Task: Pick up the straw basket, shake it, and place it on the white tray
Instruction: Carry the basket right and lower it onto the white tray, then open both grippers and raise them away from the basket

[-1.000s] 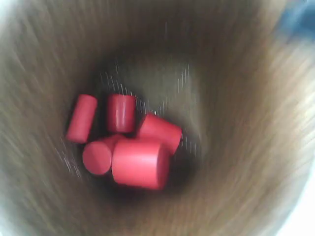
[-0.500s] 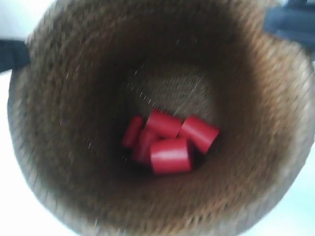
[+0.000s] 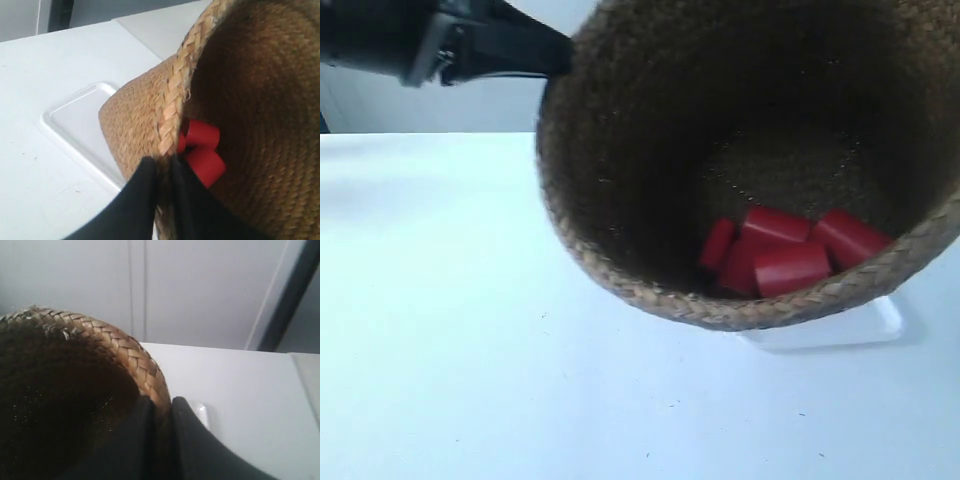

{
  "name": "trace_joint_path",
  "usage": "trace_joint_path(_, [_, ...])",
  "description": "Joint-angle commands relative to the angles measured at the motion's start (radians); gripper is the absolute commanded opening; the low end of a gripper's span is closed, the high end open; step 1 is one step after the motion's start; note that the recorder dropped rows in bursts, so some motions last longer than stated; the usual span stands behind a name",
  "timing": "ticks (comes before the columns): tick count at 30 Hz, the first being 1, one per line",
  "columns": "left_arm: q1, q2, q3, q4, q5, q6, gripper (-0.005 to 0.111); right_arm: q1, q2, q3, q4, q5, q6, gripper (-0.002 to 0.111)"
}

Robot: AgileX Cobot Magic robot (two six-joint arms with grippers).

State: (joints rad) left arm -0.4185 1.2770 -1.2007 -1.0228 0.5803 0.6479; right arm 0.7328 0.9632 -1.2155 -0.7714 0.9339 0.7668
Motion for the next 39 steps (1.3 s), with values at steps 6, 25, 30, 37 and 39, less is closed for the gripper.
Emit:
trace_joint_path(6, [-0.109, 0.191, -0.169, 0.255, -0.119, -0.128, 0.0, -0.255, 0.189, -0.019, -0.089, 0.028, 0.002, 0.0])
trace_joint_path(25, [-0.105, 0.526, -0.477, 0.288, -0.055, -0.182, 0.0, -0.76, 0.487, -0.018, 0.24, -0.236, -0.25, 0.0])
trace_joint_path(30, [-0.105, 0.582, -0.506, 0.292, -0.059, -0.182, 0.0, -0.762, 0.503, -0.018, 0.243, -0.317, -0.248, 0.0])
trace_joint_path(37, [-0.103, 0.596, -0.536, 0.292, -0.063, -0.177, 0.022, -0.762, 0.506, -0.018, 0.3, -0.385, -0.279, 0.025])
trace_joint_path(39, [-0.103, 0.596, -0.543, 0.292, -0.053, -0.177, 0.036, -0.762, 0.51, -0.018, 0.313, -0.385, -0.291, 0.037])
